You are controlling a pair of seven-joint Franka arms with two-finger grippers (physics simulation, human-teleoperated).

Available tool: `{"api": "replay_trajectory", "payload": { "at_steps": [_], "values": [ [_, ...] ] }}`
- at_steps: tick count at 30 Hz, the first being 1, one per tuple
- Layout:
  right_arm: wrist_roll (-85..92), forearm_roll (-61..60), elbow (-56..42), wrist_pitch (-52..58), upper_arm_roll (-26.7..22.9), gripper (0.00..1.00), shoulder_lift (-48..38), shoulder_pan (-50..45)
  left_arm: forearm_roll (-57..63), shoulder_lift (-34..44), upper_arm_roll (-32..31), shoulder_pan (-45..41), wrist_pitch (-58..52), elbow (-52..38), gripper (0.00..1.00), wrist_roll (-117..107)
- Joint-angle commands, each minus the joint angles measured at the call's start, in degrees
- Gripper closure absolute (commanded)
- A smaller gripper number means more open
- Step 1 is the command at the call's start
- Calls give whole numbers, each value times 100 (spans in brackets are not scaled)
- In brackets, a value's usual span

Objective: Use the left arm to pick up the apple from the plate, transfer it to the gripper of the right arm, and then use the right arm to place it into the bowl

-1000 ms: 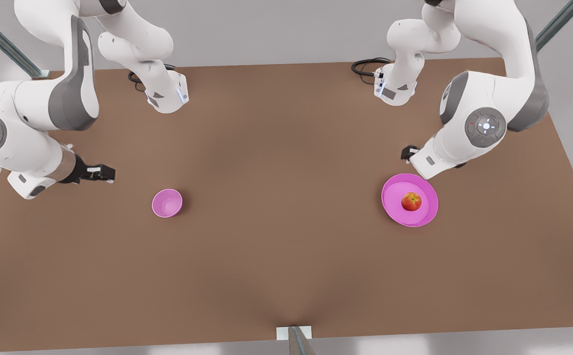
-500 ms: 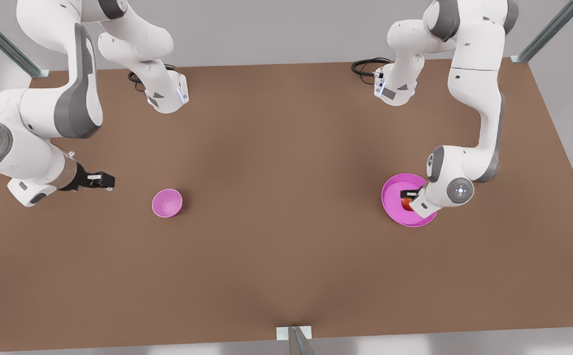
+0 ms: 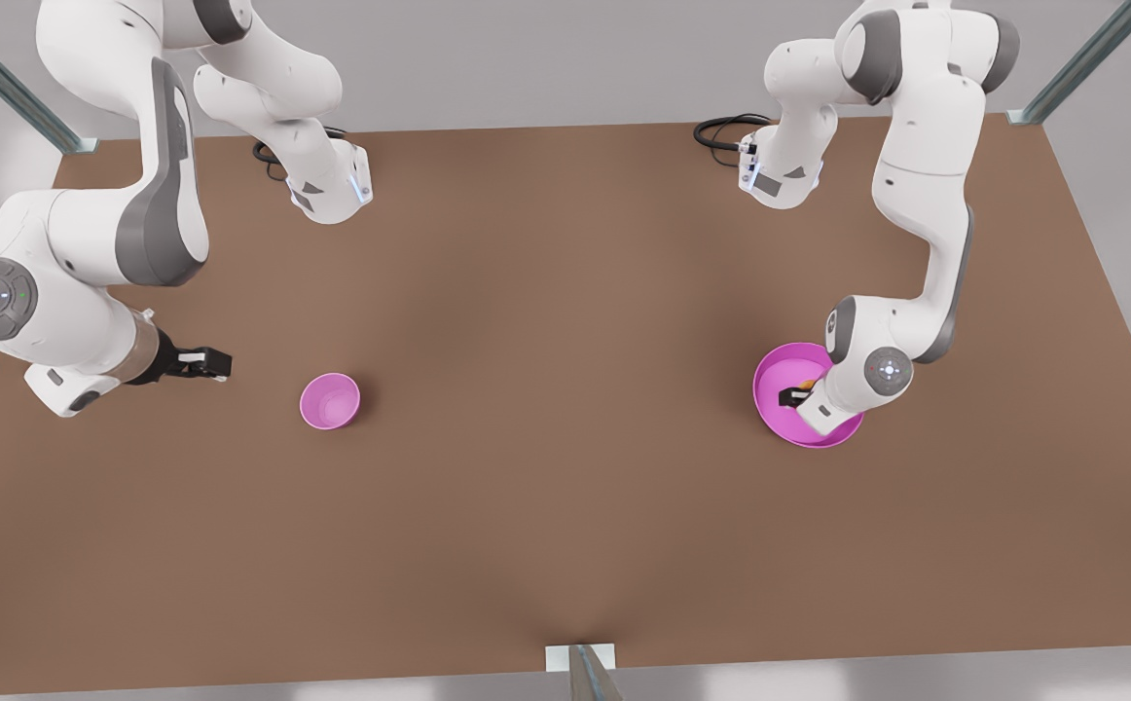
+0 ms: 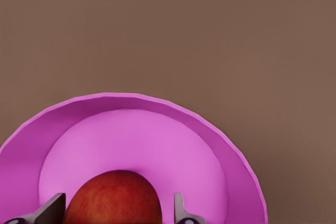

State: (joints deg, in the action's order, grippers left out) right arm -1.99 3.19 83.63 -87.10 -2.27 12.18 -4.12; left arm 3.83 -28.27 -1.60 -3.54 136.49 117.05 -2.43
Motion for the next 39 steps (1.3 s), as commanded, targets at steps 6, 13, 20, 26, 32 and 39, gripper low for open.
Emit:
{"api": "replay_trajectory", "payload": {
  "at_steps": [6,13,20,26,32,39],
  "values": [
    [-3,6,-5,26,-1,0,47,-1,13,-12,2,11,132,133,0,-47],
    [-12,76,-14,35,16,0,74,-10,13,-3,2,20,123,142,0,-55],
    [-21,76,-23,35,16,0,65,-18,13,-3,2,37,27,142,2,-55],
    [-21,76,-14,35,16,0,74,-27,13,-20,2,37,36,142,11,-47],
    [-21,76,-5,62,16,0,65,-45,13,-38,2,37,53,142,24,-47],
    [-30,85,13,62,16,0,82,-45,-5,472,-24,37,-922,46,26,-38]
  ]
}}
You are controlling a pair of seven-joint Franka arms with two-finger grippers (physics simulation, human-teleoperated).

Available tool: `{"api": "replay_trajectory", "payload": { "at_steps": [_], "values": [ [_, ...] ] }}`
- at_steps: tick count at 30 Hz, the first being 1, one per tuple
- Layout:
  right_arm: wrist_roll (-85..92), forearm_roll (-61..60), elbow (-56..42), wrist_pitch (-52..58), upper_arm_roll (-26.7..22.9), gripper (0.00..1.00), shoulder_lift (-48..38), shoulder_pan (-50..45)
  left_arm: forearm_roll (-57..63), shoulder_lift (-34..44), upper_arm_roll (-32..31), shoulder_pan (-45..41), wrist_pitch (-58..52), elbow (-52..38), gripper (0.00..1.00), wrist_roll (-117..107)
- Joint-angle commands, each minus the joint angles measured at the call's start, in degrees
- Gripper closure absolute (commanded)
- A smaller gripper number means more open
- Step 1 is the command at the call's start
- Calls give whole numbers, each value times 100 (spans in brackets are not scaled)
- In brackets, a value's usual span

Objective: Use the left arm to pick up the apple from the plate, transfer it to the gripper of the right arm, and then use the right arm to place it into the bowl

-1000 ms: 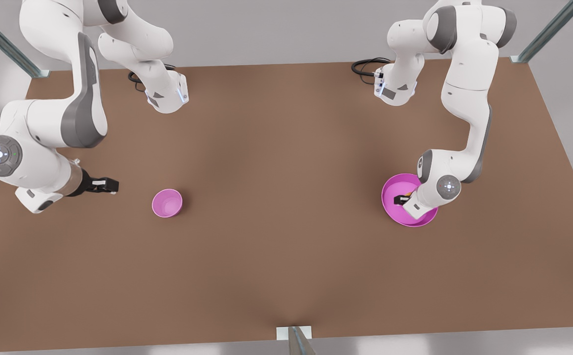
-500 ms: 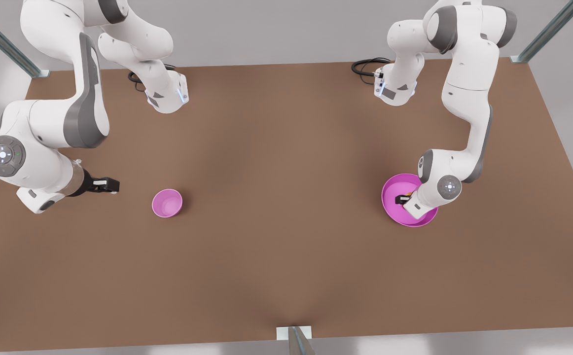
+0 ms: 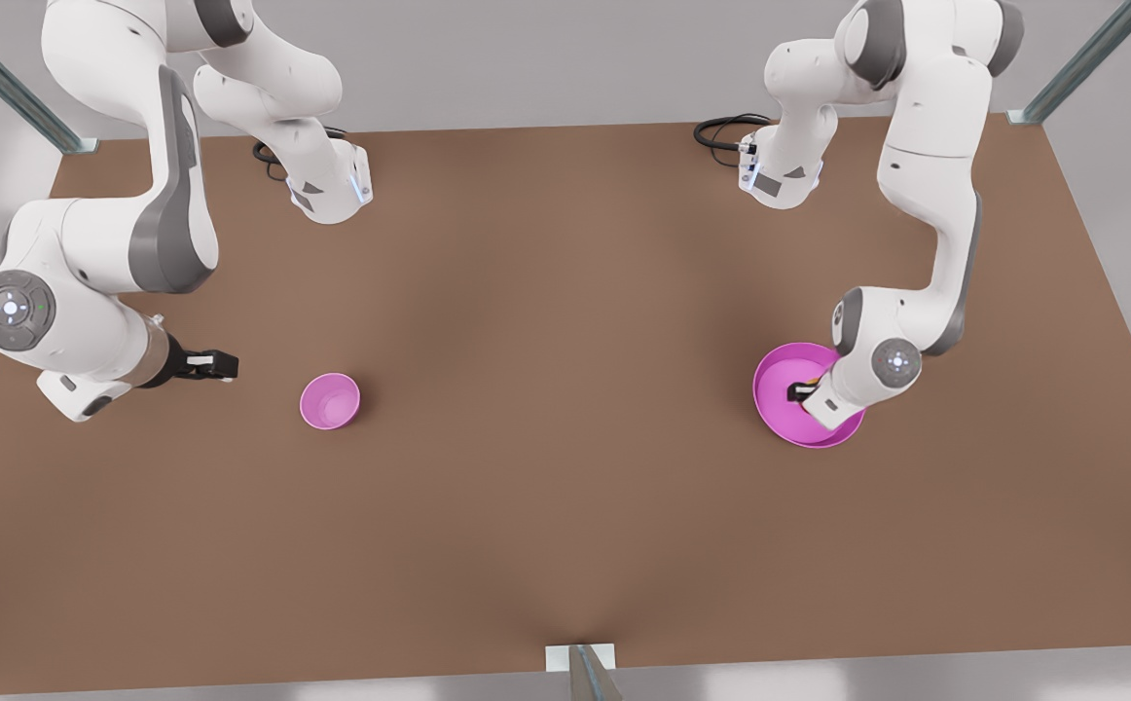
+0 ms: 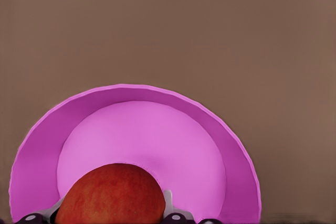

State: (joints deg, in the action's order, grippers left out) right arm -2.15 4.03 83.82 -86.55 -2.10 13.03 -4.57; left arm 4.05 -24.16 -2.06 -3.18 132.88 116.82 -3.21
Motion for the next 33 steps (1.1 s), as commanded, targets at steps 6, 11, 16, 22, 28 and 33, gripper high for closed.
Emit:
{"api": "replay_trajectory", "payload": {
  "at_steps": [6,11,16,22,28,33],
  "values": [
    [-22,-8,-15,-2,-1,0,-2,0,-3163,-291,-945,-113,-4129,-3033,26,-47],
    [268,-1009,-762,-99,104,0,815,35,-4895,-3341,-3029,-886,-2443,-5714,26,-1559],
    [3538,-3830,-1737,-547,1201,0,3302,1177,-5019,-3613,-3038,-1062,-2082,-5863,26,-954],
    [4943,-5035,-1729,-969,2345,0,4243,1626,-5019,-3842,-3029,-737,-2381,-5855,28,497],
    [7395,-5167,-1694,-2129,2758,0,4208,1722,-5011,-3877,-3029,-763,-2117,-5819,28,743],
    [9065,-5290,-1316,-2481,3075,0,4226,1635,-5283,-3948,-3029,-728,-1221,-5846,28,700]
  ]
}}
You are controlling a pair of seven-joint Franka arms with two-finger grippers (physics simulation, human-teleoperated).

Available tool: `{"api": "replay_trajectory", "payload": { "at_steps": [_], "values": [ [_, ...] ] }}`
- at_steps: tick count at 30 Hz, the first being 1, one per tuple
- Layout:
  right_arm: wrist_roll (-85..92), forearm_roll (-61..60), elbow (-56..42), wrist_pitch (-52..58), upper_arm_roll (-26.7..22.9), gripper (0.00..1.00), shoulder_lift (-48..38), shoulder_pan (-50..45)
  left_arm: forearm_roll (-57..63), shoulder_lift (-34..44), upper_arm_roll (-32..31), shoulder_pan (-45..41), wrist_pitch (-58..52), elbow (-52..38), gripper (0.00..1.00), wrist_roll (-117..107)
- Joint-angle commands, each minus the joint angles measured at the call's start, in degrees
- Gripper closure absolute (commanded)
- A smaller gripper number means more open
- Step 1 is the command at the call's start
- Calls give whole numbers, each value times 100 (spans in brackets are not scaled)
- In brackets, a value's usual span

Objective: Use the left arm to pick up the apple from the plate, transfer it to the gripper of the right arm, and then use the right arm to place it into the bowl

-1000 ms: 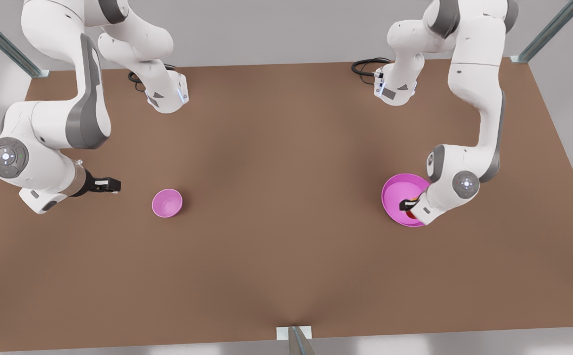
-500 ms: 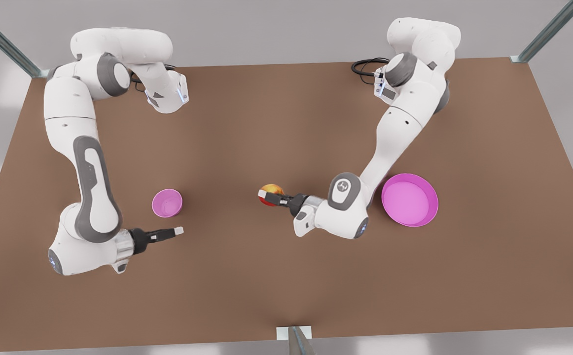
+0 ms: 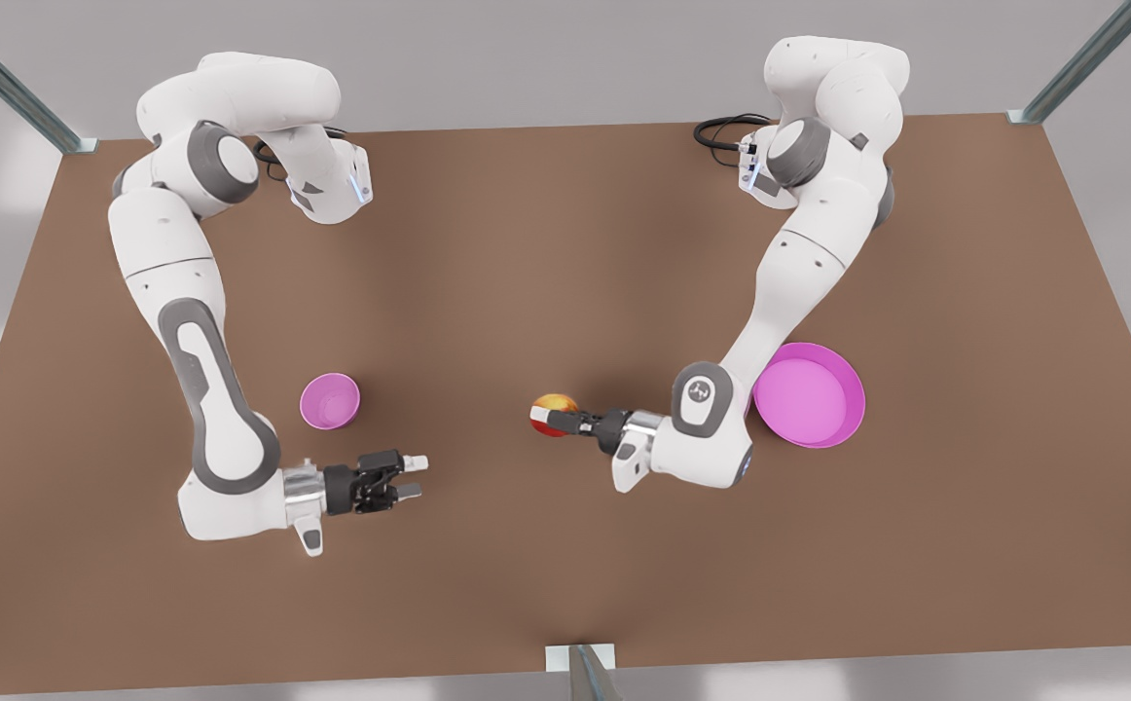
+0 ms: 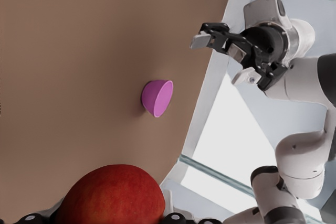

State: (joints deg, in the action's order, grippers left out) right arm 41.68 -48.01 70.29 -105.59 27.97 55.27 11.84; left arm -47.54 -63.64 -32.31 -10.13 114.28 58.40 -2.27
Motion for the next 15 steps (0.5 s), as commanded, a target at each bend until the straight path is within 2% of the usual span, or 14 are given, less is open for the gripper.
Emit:
{"api": "replay_trajectory", "payload": {
  "at_steps": [1,4,8,9,15],
  "values": [
    [4823,-174,107,-647,103,0,2,-23,-141,35,-3,134,639,-4,28,544],
    [5446,-200,116,-884,130,0,37,-102,-370,0,-12,223,639,-4,28,368],
    [5711,-279,64,-1639,674,0,388,-94,-396,0,-20,38,850,-31,28,517],
    [5711,-455,72,-1780,736,0,441,-102,-729,0,-12,55,841,-22,28,552],
    [5790,-868,37,-1912,1290,0,819,-94,-792,-17,-12,55,833,-4,28,913]
  ]
}}
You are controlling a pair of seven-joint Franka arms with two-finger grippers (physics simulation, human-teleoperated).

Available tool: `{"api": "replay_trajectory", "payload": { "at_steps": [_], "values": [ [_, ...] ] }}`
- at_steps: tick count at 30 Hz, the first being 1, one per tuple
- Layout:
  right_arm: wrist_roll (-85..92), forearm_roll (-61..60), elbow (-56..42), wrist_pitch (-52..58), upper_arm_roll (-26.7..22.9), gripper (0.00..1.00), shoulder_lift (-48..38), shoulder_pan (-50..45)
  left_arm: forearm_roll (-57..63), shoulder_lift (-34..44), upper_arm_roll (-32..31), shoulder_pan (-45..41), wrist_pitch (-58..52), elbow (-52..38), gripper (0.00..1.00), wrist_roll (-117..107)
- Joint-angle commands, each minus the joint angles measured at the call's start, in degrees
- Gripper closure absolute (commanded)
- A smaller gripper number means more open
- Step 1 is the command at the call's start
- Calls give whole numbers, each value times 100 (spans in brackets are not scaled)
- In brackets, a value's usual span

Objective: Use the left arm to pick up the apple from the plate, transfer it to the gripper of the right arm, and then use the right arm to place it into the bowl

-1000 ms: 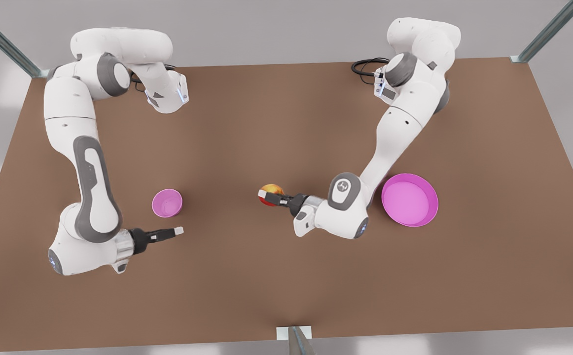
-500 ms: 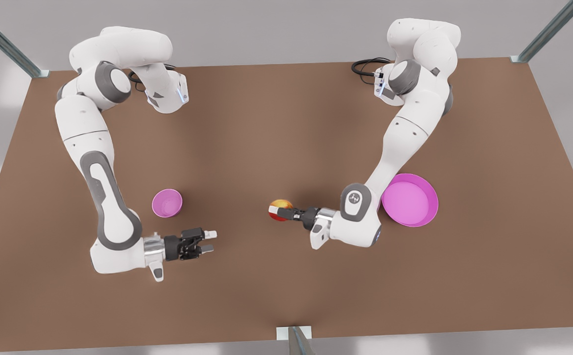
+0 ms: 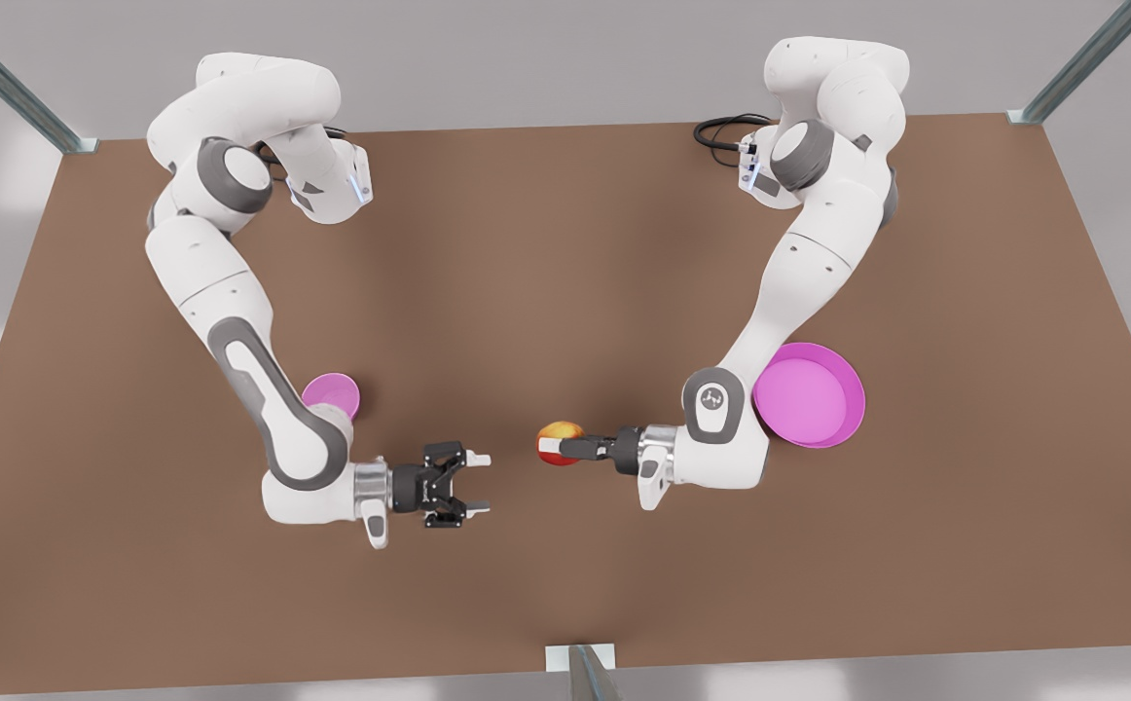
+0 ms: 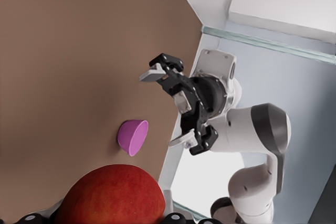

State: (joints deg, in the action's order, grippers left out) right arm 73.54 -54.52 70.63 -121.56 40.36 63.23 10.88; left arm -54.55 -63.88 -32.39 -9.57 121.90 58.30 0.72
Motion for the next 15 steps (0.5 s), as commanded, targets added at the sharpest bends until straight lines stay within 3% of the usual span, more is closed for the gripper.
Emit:
{"api": "replay_trajectory", "payload": {
  "at_steps": [1,15],
  "values": [
    [2604,-260,30,-316,78,0,23,2,-91,7,-4,-1,71,-3,28,640],
    [4001,-1025,364,-25,552,0,155,195,-328,-37,-4,-10,123,6,28,631]
  ]
}}
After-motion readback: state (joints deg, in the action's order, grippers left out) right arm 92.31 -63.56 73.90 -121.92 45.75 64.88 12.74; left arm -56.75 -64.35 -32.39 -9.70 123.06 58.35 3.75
